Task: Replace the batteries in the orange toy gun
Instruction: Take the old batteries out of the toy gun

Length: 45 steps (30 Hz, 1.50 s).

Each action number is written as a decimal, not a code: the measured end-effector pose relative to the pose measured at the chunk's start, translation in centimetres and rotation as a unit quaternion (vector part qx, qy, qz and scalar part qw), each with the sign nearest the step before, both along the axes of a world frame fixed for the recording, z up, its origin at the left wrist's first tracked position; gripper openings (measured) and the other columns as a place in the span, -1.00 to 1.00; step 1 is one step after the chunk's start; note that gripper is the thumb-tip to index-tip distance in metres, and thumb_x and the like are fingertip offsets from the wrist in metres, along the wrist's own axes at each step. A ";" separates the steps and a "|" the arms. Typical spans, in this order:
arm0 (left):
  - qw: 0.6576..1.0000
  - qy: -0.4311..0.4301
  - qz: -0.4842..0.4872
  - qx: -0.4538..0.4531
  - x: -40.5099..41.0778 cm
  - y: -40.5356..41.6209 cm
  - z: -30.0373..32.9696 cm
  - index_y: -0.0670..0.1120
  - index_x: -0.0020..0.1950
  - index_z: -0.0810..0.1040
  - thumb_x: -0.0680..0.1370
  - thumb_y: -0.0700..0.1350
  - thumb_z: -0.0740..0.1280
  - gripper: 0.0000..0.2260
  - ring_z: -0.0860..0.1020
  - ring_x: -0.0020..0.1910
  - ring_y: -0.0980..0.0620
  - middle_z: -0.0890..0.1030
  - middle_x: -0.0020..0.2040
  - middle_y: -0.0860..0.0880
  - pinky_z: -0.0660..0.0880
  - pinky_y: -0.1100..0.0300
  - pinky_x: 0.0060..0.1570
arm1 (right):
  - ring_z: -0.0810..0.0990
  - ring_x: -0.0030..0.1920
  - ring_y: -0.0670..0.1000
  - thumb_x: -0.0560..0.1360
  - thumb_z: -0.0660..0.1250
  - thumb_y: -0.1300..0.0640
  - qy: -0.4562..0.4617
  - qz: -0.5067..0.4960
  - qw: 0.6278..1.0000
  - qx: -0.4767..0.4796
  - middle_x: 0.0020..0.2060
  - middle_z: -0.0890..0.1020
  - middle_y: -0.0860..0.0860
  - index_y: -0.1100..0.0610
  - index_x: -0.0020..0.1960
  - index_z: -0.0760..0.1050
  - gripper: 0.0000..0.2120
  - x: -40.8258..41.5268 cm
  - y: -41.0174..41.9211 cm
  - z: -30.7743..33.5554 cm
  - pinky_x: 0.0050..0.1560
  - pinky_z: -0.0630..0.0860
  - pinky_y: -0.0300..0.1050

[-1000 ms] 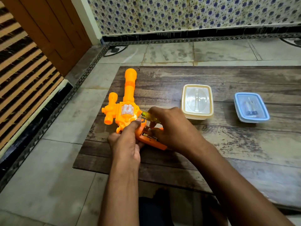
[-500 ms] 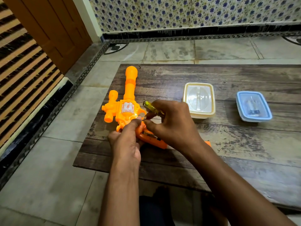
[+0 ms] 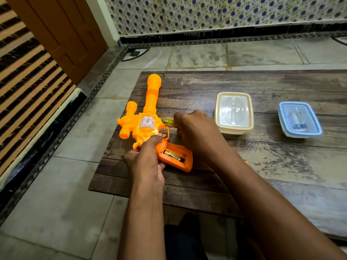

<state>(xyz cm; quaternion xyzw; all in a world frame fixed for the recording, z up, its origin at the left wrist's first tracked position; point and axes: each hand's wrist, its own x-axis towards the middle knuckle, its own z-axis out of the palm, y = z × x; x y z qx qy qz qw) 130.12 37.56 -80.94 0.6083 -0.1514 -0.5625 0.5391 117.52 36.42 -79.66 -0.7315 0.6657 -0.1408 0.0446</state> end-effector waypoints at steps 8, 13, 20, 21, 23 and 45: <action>1.000 0.010 -0.007 0.007 0.0 0.0 0.1 -0.07 -0.05 0.55 0.42 -0.33 0.53 -0.74 0.69 -0.15 -0.07 0.71 -0.05 -0.14 0.64 -0.06 -0.15 | 0.63 0.02 0.21 0.57 0.41 0.10 -0.059 -0.007 0.998 0.000 0.03 0.63 0.15 0.11 0.19 0.51 -0.78 -0.2 -0.2 -0.1 -0.15 0.52 -0.02; 1.000 0.021 -0.012 0.013 0.2 -0.2 -0.1 -0.14 0.12 0.56 0.41 -0.33 0.54 -0.66 0.72 -0.09 -0.16 0.72 0.00 -0.19 0.67 -0.12 -0.16 | 0.48 -0.08 0.09 0.56 0.35 0.18 -0.208 0.018 0.977 -0.050 -0.05 0.42 0.04 0.18 0.13 0.54 -0.84 -1.0 0.6 0.5 -0.18 0.29 -0.12; 0.999 0.024 -0.012 0.019 0.3 -0.5 -0.2 -0.14 0.29 0.48 0.39 -0.31 0.55 -0.49 0.73 -0.04 -0.24 0.71 0.07 -0.24 0.68 -0.22 -0.12 | 0.54 -0.06 -0.04 0.51 0.34 0.51 -0.370 0.026 0.927 -0.049 -0.04 0.42 0.08 0.23 0.15 0.60 -0.69 -1.9 3.2 1.3 -0.05 0.55 -0.44; 1.000 0.024 -0.010 0.017 0.3 -0.5 -0.1 -0.15 0.28 0.49 0.39 -0.31 0.55 -0.50 0.73 -0.04 -0.24 0.71 0.07 -0.25 0.67 -0.24 -0.12 | 0.58 -0.04 -0.03 0.50 0.34 0.52 -0.399 0.025 0.915 -0.058 -0.03 0.45 0.10 0.22 0.12 0.60 -0.71 -2.0 3.5 1.3 -0.03 0.60 -0.37; 1.000 0.022 -0.011 0.014 0.2 -0.5 -0.1 -0.15 0.27 0.50 0.39 -0.31 0.54 -0.51 0.73 -0.04 -0.24 0.71 0.07 -0.25 0.67 -0.26 -0.11 | 0.63 -0.02 -0.03 0.52 0.39 0.45 -0.447 0.026 0.891 -0.068 -0.03 0.56 0.11 0.21 0.06 0.58 -0.79 -2.2 3.9 1.6 -0.05 0.63 -0.28; 1.000 -0.006 -0.021 0.011 0.0 -0.5 -0.3 -0.19 0.28 0.52 0.39 -0.29 0.57 -0.51 0.73 -0.02 -0.23 0.70 0.08 -0.26 0.66 -0.27 -0.06 | 0.76 -0.14 -0.02 0.48 0.53 0.27 -0.462 0.009 0.886 -0.034 -0.11 0.61 0.00 0.12 0.06 0.43 -0.70 -2.6 5.4 1.1 -0.13 0.70 0.15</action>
